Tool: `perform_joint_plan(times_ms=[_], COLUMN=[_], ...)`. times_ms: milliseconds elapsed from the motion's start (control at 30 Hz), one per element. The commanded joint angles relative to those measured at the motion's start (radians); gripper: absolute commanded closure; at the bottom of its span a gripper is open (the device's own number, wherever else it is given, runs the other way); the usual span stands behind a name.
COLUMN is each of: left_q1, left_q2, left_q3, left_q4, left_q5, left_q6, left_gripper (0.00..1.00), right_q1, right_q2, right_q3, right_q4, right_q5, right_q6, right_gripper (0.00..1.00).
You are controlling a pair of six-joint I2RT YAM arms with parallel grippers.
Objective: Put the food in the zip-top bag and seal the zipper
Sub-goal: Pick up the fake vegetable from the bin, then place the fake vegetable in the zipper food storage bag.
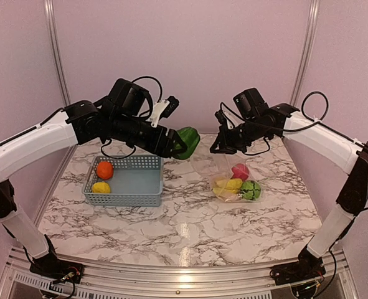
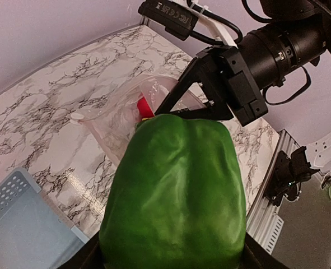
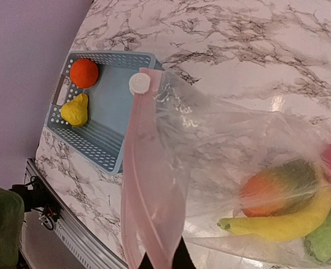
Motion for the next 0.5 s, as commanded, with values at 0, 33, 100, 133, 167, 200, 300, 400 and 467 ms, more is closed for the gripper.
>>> perform_joint_plan(times_ms=[0,33,100,133,167,200,300,400,467], left_q1=[0.0,-0.001,-0.001,-0.001,-0.001,-0.001,0.0,0.001,0.001], left_q2=[0.021,0.039,0.07,0.083,0.096,0.112,0.167,0.237,0.296], left_q3=[-0.014,0.0,0.022,0.029,0.035,0.044,0.078,0.141,0.191], left_q4=[0.07,0.057,0.047,0.05,0.052,0.051,0.036,-0.004,-0.027], left_q5=[0.101,0.103,0.118,0.122,0.127,0.131,0.15,0.152,0.154], left_q6=[-0.081,-0.093,-0.117,-0.136,-0.151,-0.163,-0.198,-0.227,-0.25], left_gripper=[0.42,0.42,0.43,0.43,0.43,0.43,0.43,0.43,0.43], right_q1=[0.012,0.013,0.014,0.014,0.014,0.015,0.015,0.016,0.017], right_q2=[0.027,0.029,0.031,0.032,0.032,0.031,0.024,0.012,0.002], right_q3=[0.045,0.048,0.054,0.057,0.061,0.063,0.068,0.067,0.056], right_q4=[-0.006,-0.004,-0.007,-0.007,-0.009,-0.01,-0.013,-0.021,-0.022], right_q5=[-0.007,-0.007,-0.011,-0.012,-0.012,-0.012,-0.009,-0.001,0.002], right_q6=[-0.012,-0.012,-0.013,-0.015,-0.016,-0.016,-0.014,-0.013,-0.01], right_gripper=[1.0,1.0,1.0,1.0,1.0,1.0,1.0,1.0,1.0])
